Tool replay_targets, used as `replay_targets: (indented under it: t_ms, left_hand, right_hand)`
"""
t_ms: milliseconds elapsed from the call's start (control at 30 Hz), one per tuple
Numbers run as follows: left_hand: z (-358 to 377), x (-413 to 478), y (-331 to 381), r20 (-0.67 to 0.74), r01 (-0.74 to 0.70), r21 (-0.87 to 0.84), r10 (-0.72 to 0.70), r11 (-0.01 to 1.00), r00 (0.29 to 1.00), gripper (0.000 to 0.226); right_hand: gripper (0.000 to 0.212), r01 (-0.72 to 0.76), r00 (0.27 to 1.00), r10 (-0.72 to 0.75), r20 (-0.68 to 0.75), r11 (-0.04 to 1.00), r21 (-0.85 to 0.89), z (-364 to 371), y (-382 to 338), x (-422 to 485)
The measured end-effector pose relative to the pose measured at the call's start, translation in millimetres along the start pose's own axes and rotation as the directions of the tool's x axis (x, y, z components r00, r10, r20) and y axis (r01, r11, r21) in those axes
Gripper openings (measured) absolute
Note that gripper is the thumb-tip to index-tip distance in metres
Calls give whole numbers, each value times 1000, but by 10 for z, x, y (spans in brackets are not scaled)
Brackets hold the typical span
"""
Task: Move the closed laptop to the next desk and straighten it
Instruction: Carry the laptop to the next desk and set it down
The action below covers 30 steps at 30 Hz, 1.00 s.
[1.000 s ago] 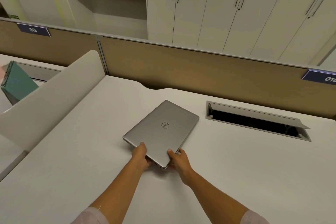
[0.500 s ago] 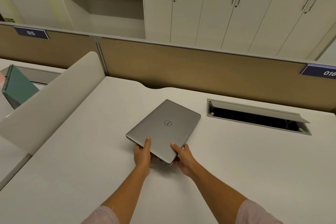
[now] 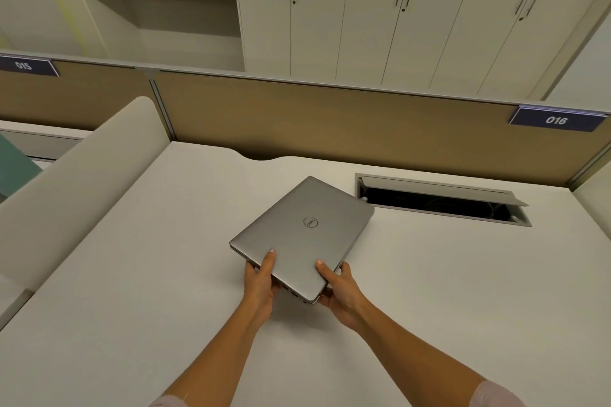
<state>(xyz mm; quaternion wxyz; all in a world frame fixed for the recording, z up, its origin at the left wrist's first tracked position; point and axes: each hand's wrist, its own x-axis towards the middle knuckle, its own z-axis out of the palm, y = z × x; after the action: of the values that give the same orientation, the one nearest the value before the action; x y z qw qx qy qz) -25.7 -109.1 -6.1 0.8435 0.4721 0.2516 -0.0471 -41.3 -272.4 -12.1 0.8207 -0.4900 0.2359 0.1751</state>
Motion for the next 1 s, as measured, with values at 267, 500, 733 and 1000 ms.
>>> replay_targets:
  t_ms: [267,500,733,1000]
  left_hand:
    - [307,-236,-72,129,12,108,-26,994,991,36]
    - [419,-528,-290,253,60,235,-120,970,960,35]
    - [565,-744,-587,278,69,350,-174,934,945,31]
    - [718,-847,-853,255,103,364,-205,926,945,33]
  right_hand:
    - [37,91,994,-90,-64,996,20,-734,-441,-168]
    - [31,199,916,-120,-383,965,172,-1801,-1056,-346]
    - [26,89,829,-163,-535,983,-161,-2433,-1000,-633]
    - [31,69,829,-236,-507,943,-326,-2701,-939,-697]
